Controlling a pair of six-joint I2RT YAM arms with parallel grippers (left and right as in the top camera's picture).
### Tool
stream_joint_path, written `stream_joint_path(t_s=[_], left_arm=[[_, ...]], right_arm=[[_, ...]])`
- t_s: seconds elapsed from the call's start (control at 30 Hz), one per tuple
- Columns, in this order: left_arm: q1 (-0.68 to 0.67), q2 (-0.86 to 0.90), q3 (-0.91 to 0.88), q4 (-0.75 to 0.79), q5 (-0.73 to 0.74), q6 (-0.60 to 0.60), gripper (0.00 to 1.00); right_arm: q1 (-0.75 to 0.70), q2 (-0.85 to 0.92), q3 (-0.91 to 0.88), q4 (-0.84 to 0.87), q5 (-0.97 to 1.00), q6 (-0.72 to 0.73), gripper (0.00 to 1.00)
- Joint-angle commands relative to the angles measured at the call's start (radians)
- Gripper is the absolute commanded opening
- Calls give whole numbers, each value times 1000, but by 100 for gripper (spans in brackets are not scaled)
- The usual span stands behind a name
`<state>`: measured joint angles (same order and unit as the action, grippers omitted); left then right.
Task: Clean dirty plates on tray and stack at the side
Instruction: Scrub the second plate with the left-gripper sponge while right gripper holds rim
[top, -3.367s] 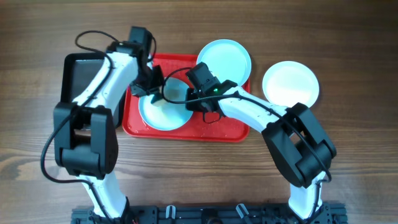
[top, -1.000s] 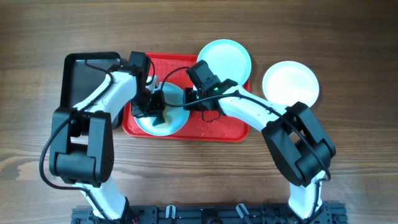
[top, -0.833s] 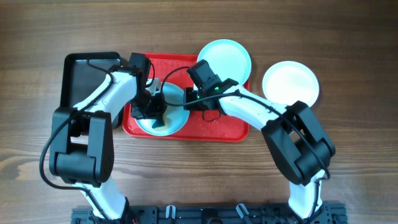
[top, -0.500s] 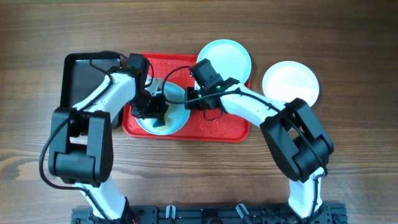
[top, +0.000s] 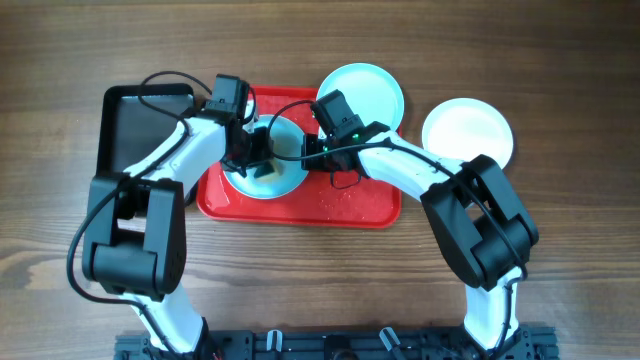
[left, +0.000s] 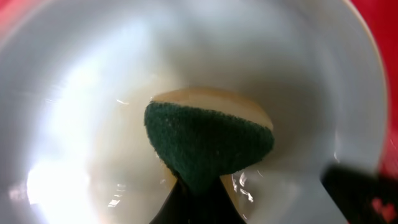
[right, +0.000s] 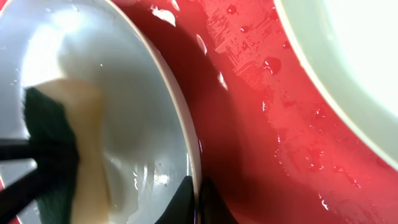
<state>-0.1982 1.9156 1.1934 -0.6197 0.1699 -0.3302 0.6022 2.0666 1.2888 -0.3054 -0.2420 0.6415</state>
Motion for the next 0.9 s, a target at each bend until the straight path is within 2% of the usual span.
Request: stream_joint_path(t_s=[0.0,0.13,0.3,0.43,0.53,0.63,0.77,0.87], left_arm=[[20,61,61,-85,-388,-234,4],[20,61,89,-174,-418,-304,4],[20,61,90,-258,-359,-292,4],[20,61,90,-260,-100,-44,4],[20,61,90,-257,182,200,4],[20,61,90,-257,375,364,4],[20,61,90,-253,487,461,4],[20,61,90,-227,483,456,4]], right_arm=[[27,37,7,-9,-66,-9,4],[27,37,7,-9,-66,-10,4],[27,37,7,-9,-66,-10,4],[27,37,7,-9,-66,-10,4],[27,37,7,-7,-73,-10,4],[27,37,7,-3,-74,-11,4],[27,37,7,-8,-75,-11,4],[27,37,7,-8,-75,-11,4]])
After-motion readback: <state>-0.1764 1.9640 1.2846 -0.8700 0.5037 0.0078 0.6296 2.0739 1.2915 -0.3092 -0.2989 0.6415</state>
